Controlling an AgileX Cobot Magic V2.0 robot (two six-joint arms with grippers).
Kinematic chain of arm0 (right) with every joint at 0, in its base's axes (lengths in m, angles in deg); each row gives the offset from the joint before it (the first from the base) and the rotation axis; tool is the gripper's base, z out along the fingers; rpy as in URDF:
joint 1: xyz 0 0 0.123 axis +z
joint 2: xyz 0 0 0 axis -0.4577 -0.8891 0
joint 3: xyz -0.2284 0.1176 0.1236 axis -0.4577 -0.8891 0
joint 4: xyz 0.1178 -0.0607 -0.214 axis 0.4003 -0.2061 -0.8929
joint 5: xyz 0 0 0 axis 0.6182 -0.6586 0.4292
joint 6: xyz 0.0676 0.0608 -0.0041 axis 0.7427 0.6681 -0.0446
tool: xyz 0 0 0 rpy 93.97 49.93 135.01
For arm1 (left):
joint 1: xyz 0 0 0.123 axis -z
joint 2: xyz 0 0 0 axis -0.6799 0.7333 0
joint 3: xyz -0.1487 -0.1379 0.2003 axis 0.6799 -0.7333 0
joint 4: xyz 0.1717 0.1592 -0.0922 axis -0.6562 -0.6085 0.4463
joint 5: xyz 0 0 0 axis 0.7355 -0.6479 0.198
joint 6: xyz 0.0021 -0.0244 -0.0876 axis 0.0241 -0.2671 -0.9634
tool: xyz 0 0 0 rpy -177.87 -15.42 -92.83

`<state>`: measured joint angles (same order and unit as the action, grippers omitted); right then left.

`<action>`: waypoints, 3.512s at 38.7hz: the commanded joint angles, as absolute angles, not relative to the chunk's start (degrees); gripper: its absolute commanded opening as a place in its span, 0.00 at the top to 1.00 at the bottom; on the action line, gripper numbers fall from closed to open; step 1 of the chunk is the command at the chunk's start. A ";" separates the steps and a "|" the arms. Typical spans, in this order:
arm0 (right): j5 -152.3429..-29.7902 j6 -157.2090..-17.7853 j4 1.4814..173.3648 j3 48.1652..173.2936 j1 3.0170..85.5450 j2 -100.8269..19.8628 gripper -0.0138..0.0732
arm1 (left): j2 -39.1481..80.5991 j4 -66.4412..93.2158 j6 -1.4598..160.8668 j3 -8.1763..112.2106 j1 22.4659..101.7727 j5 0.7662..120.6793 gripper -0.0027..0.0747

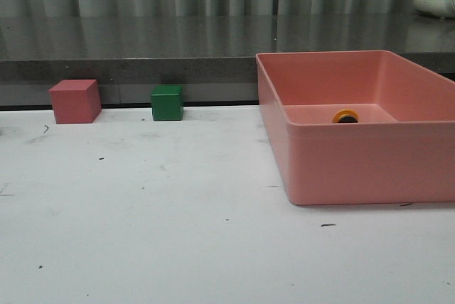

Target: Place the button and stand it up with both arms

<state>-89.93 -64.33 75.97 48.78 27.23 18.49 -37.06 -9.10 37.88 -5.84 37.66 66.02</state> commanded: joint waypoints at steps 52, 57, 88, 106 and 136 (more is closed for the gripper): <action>-81.52 -64.95 75.55 48.98 26.87 19.26 0.92 | -38.31 -8.73 37.71 -6.68 37.71 82.96 0.99; -77.86 -64.95 75.55 50.59 26.87 19.26 0.92 | -38.31 -8.73 37.71 -5.76 37.71 89.87 0.99; -96.27 -64.55 81.51 83.75 26.87 -11.46 0.92 | -17.55 -7.21 35.95 21.43 37.71 67.32 0.99; -96.09 -64.55 81.45 83.75 26.87 -11.77 0.26 | -17.55 -7.21 35.95 21.20 37.71 67.50 0.14; -98.89 -64.55 82.21 111.28 35.44 -54.17 0.10 | -17.55 -7.21 35.95 21.20 37.71 67.25 0.17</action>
<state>-100.92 -64.23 81.91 106.30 33.23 -51.08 -18.36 -7.38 36.14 19.23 37.66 62.55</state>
